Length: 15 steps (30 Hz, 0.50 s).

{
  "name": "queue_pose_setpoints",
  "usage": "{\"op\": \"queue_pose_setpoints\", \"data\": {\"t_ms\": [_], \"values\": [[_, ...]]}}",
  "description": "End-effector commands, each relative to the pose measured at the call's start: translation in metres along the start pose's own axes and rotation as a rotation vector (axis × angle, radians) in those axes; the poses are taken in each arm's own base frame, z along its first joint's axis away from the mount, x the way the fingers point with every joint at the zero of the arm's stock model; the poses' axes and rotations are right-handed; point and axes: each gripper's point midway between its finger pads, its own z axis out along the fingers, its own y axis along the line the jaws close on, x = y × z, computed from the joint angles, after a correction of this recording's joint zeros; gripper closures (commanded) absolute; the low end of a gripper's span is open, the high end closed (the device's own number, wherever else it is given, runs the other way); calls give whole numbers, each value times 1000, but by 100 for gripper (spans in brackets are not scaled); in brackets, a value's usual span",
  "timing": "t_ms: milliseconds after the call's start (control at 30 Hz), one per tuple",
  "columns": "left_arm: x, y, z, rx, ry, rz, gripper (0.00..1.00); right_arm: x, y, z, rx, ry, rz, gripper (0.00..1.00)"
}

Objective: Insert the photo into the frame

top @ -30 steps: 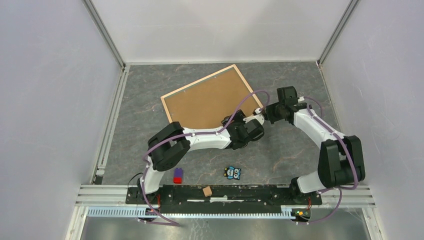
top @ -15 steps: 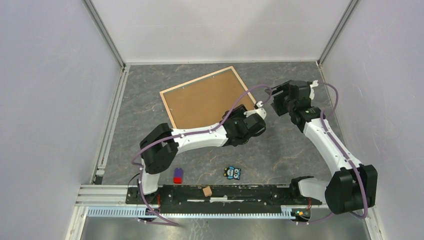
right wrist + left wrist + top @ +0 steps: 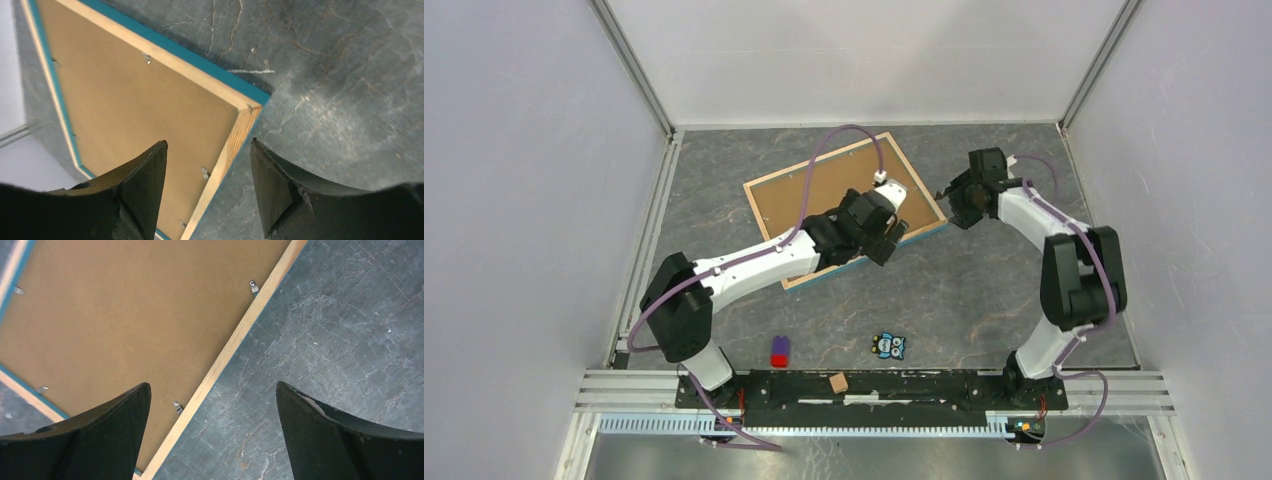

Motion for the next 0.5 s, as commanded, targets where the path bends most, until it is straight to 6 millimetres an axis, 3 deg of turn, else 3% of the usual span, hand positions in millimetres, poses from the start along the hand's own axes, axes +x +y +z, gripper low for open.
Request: {"op": "queue_pose_setpoints", "data": {"t_ms": [0,233,467], "values": [[-2,-14,3,140,-23,-194,0,8,11,16,40,64,-54,34],[11,-20,17,154,4,-192,0,36,-14,44,151,127,-40,38],[20,-21,27,140,25,-159,0,54,-29,50,249,163,-18,49]]}}
